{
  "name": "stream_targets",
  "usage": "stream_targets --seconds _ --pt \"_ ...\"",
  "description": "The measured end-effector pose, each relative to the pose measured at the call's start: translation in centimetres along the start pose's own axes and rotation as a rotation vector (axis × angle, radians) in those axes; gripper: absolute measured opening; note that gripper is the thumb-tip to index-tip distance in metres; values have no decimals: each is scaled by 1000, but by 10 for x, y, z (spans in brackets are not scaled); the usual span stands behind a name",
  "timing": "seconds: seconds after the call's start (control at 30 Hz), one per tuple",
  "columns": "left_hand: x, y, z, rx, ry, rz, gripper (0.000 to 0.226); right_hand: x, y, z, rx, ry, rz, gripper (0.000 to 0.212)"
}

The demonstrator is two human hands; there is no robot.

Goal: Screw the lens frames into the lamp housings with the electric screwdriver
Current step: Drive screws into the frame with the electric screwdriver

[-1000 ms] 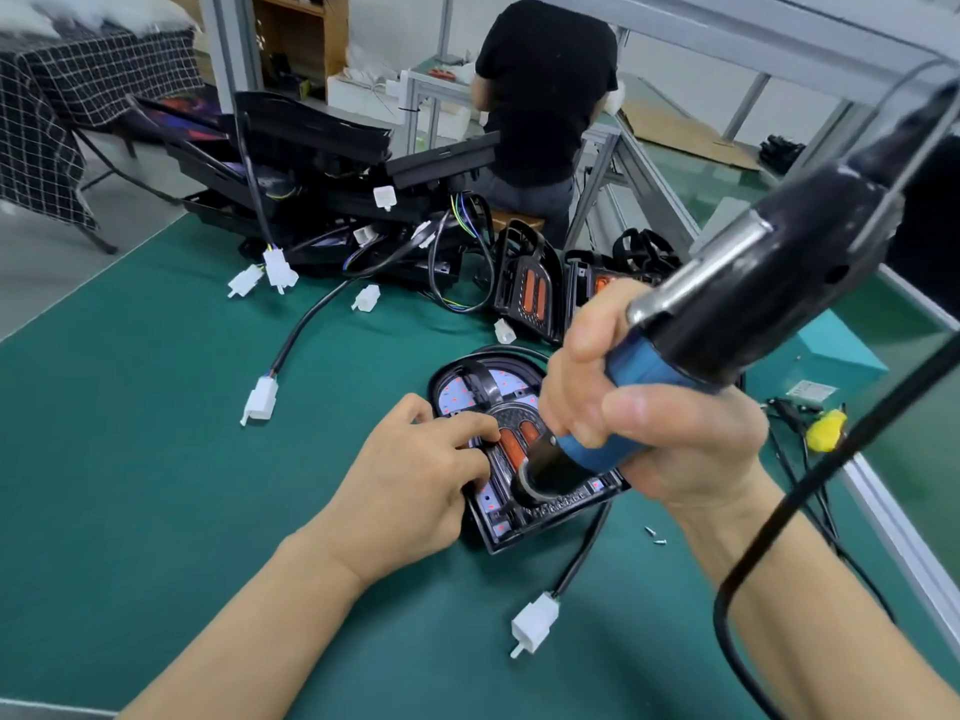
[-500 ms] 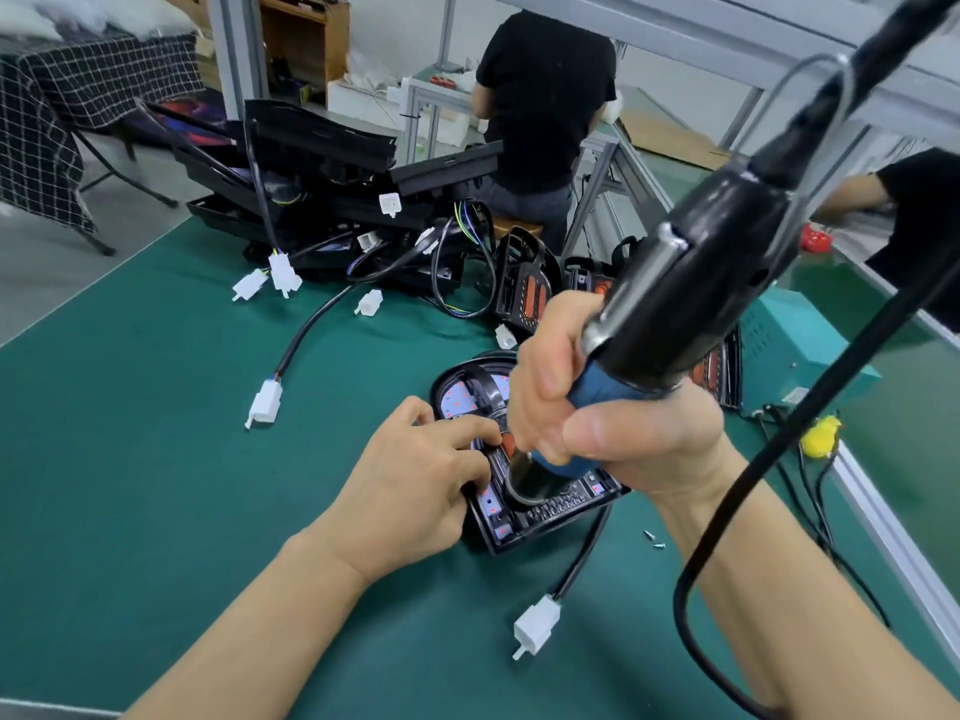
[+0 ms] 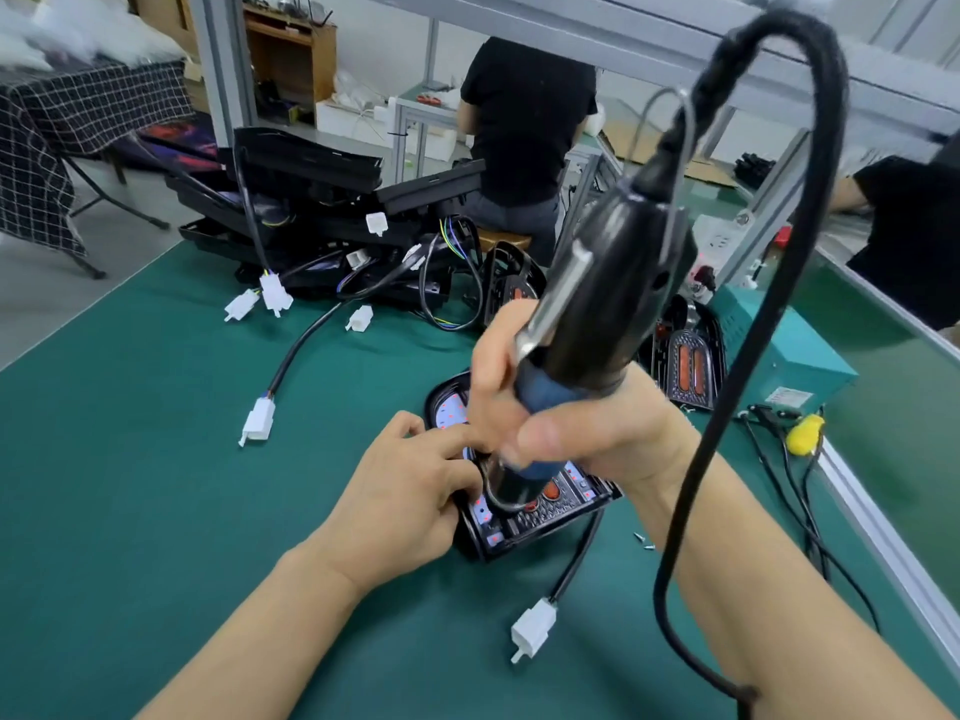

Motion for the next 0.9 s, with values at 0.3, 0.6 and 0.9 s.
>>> stream_targets --seconds 0.3,0.6,0.9 --pt "-3 -2 5 -9 -33 -9 33 -67 -61 -88 113 893 -253 12" --pt "5 17 -14 -118 162 -33 35 -183 -75 -159 -326 1498 318 18" --pt "44 164 36 -1 -210 598 47 -235 -51 -179 -477 1458 785 48"
Point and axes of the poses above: each hand's wrist, its own x-axis towards the middle knuckle, its own z-axis out of the palm, y = z × x, the point moved 3 cm from there along x, towards the middle knuckle, and after that the axes turned 9 degrees about -y, right-handed, at the moved point
